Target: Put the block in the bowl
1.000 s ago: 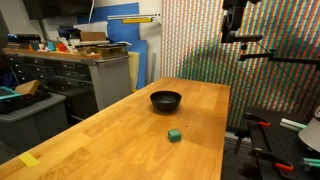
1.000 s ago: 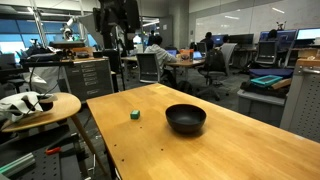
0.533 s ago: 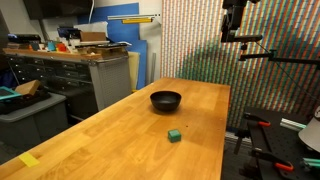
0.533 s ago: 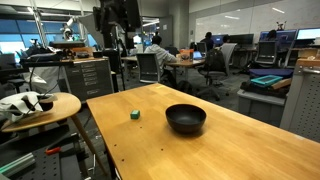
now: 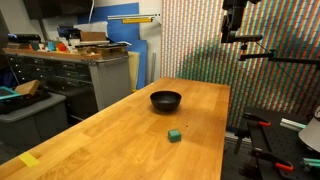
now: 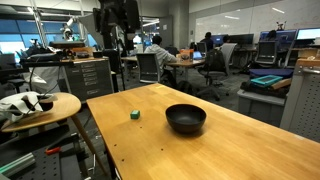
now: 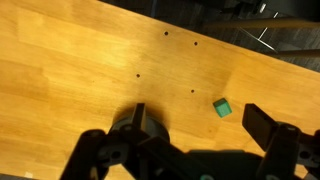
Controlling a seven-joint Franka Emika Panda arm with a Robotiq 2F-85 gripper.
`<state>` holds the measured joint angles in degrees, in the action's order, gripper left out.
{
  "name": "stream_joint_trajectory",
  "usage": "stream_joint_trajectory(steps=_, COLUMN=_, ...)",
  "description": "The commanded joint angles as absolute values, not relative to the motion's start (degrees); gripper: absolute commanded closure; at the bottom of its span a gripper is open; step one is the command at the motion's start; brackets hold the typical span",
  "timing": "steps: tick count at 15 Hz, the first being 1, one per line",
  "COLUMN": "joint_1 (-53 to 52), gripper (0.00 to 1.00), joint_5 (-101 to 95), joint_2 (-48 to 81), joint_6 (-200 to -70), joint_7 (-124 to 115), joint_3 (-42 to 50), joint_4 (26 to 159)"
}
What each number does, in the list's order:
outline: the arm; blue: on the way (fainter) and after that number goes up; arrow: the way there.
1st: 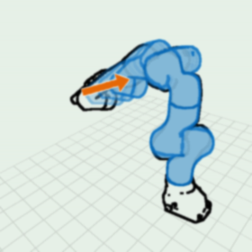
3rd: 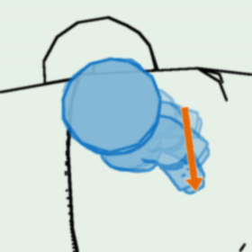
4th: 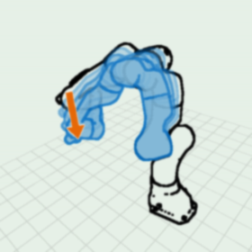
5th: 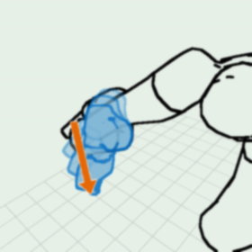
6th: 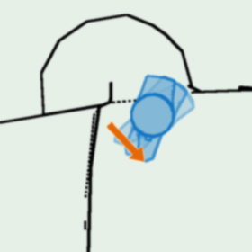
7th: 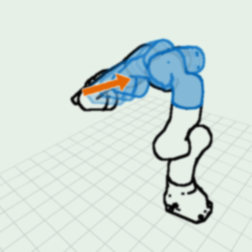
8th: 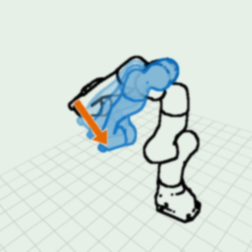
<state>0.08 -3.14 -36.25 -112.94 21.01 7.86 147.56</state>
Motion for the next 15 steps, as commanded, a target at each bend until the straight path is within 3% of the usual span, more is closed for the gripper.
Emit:
stream_joint_trajectory(steps=1, joint_1=-0.74, gripper=0.00, joint_5=-3.86, joint_2=-35.36, joint_6=-113.24, joint_7=22.40, joint_3=7.62, joint_4=147.03)
stream_joint_trajectory(steps=15, joint_1=-9.12, gripper=0.00, joint_5=-0.39, joint_2=-22.02, joint_6=-124.34, joint_7=29.69, joint_3=4.79, joint_4=145.09)
